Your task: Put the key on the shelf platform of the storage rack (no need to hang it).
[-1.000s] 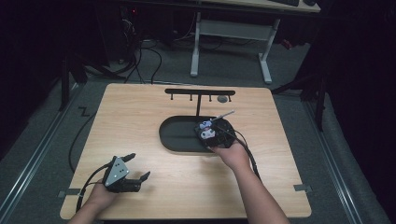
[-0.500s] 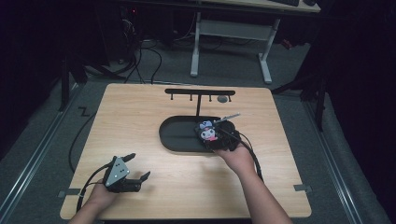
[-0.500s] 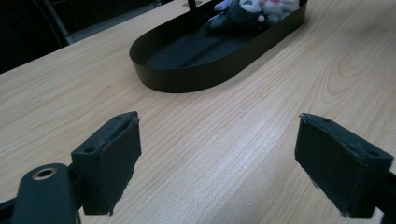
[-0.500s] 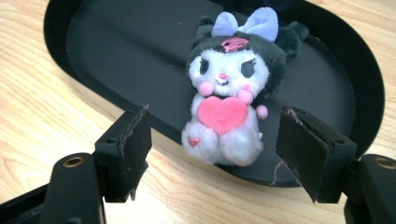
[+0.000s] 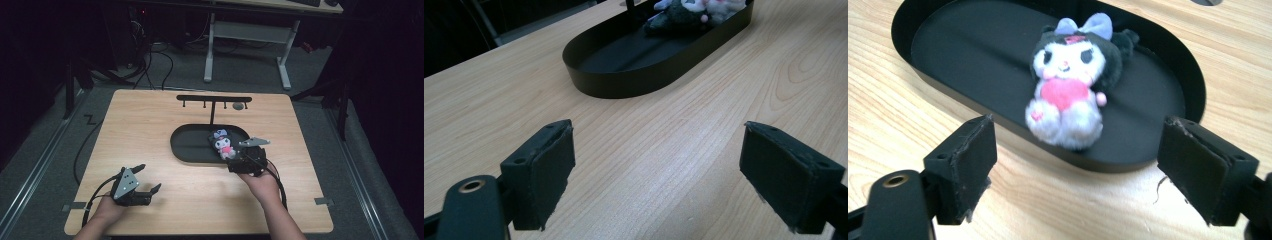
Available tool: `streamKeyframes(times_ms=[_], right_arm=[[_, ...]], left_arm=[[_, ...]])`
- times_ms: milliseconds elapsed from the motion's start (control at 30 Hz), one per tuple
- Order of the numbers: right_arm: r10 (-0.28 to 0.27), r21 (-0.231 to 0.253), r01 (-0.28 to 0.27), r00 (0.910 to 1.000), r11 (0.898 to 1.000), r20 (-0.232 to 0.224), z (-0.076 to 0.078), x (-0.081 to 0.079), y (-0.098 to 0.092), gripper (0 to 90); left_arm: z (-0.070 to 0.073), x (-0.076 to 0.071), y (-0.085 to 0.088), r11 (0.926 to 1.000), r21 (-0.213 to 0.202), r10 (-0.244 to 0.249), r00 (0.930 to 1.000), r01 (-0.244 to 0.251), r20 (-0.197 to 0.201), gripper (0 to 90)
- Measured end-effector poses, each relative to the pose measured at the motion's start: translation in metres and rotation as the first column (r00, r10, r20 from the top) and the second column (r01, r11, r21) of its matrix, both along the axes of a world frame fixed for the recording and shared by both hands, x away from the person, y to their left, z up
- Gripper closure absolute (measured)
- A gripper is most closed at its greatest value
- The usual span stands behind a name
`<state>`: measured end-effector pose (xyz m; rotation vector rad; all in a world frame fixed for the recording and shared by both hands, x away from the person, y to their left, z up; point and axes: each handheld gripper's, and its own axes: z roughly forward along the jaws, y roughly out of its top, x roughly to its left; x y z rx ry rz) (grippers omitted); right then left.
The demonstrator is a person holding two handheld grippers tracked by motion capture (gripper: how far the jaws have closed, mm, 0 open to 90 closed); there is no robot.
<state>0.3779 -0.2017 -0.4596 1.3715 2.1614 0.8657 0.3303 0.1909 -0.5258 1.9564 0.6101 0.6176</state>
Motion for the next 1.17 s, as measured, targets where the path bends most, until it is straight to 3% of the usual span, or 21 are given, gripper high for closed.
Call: streamKeyframes(times_ms=[233,367,400,467,533,567,600,633,700,800,833,867,1033,1167], right_arm=[[-0.021,0.031,0.019,0.9973,0.999,0.07,-0.013,-0.029,-0.015,15.1],[-0.025,0.03,0.022,0.9928,0.999,0.117,-0.023,-0.044,-0.021,15.4],[-0.033,0.039,0.027,0.9887,0.999,0.146,-0.03,-0.055,-0.024,15.4],[-0.038,0.05,0.03,0.987,0.998,0.156,-0.033,-0.058,-0.025,15.4],[-0.043,0.05,0.034,0.9795,0.998,0.197,-0.043,-0.075,-0.026,15.3],[-0.043,0.05,0.034,0.9795,0.998,0.197,-0.043,-0.075,-0.026,15.3],[-0.064,0.069,0.048,0.9646,0.996,0.256,-0.05,-0.091,-0.026,15.3],[-0.077,0.088,0.056,0.9625,0.995,0.26,-0.052,-0.098,-0.026,15.3],[-0.061,0.08,0.042,0.9651,0.996,0.255,-0.049,-0.103,-0.025,15.3],[-0.073,0.083,0.051,0.9574,0.995,0.279,-0.051,-0.105,-0.025,15.3],[-0.075,0.095,0.053,0.9671,0.994,0.243,-0.053,-0.102,-0.025,15.1],[-0.072,0.087,0.052,0.9687,0.995,0.238,-0.054,-0.1,-0.025,15.1],[-0.075,0.092,0.056,0.973,0.994,0.218,-0.058,-0.097,-0.024,15.1],[-0.06,0.061,0.048,0.9732,0.997,0.222,-0.059,-0.098,-0.023,15.1]], left_arm=[[0.0,0.001,0.0,1.0,0.004,0.002,1.0,-0.002,-0.005,15.4],[0.0,0.001,-0.001,1.0,0.006,0.0,1.0,0.0,-0.008,15.4],[0.0,0.001,-0.001,0.9999,0.011,-0.001,1.0,0.001,-0.008,15.4],[0.0,0.001,-0.001,0.9999,0.012,0.0,1.0,0.0,-0.007,15.4],[0.0,0.001,-0.001,0.9999,0.015,0.0,1.0,0.0,-0.004,15.4],[0.0,0.001,-0.001,0.9999,0.015,0.0,1.0,0.0,-0.004,15.4],[0.0,0.001,-0.001,0.9998,0.019,-0.002,1.0,0.003,-0.003,15.4],[0.0,0.001,-0.002,0.9998,0.018,-0.003,1.0,0.003,-0.004,15.4],[0.0,0.001,-0.002,0.9998,0.02,-0.003,1.0,0.003,-0.002,15.4],[0.0,0.001,-0.003,0.9997,0.022,-0.009,1.0,0.009,-0.001,15.4],[0.0,0.001,-0.003,0.9996,0.028,-0.007,1.0,0.007,-0.001,15.4],[0.0,0.001,-0.003,0.9996,0.028,-0.009,1.0,0.009,-0.002,15.4],[0.0,0.001,-0.003,0.9995,0.029,-0.013,0.9999,0.013,0.002,15.4],[0.0,0.001,-0.004,0.9993,0.033,-0.017,0.9998,0.018,-0.003,15.4]])
